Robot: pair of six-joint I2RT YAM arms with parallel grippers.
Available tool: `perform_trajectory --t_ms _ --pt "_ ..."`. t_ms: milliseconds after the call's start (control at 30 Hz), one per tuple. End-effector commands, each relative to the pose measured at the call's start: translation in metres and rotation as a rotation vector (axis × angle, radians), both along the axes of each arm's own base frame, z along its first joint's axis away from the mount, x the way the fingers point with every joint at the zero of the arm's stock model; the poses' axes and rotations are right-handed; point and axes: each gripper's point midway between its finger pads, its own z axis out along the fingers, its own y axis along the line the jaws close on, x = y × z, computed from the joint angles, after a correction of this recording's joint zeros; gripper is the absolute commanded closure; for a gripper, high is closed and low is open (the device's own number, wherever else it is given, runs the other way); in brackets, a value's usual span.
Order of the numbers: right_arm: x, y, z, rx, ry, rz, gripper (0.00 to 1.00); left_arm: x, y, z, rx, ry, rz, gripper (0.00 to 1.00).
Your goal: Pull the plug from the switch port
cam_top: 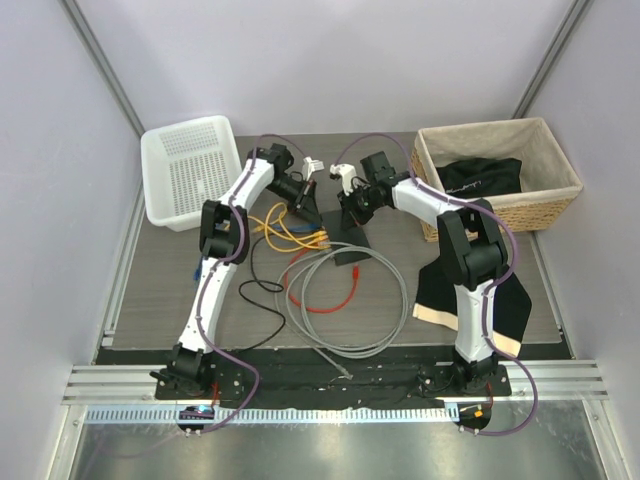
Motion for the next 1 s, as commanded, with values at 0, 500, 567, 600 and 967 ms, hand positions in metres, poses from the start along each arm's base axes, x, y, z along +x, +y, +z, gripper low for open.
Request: perform_trajectory --t_ms 0,500,567,600,967 --pt "-0.058 -0.067 -0.087 -0.346 0.216 -0.014 0.99 0.008 -0.003 0.011 -0.023 -0.027 0.023 1.00" --pt "-0.069 -0.084 -0.097 -0.413 0.238 -0.022 0.99 0.007 0.016 -0.002 0.214 -0.170 0.009 1.00" --pt "-0.065 -0.083 -0.096 -0.401 0.250 -0.044 0.99 -0.001 0.016 0.008 0.207 -0.157 0.005 1.00" --pt "-0.058 -0.080 -0.093 -0.386 0.245 -0.063 0.99 -0.003 0.015 0.018 0.188 -0.173 0.001 1.00" --pt "-0.004 -0.048 -0.036 -0.167 0.261 -0.232 0.98 -0.012 0.031 0.136 0.210 -0.483 -0.016 0.31"
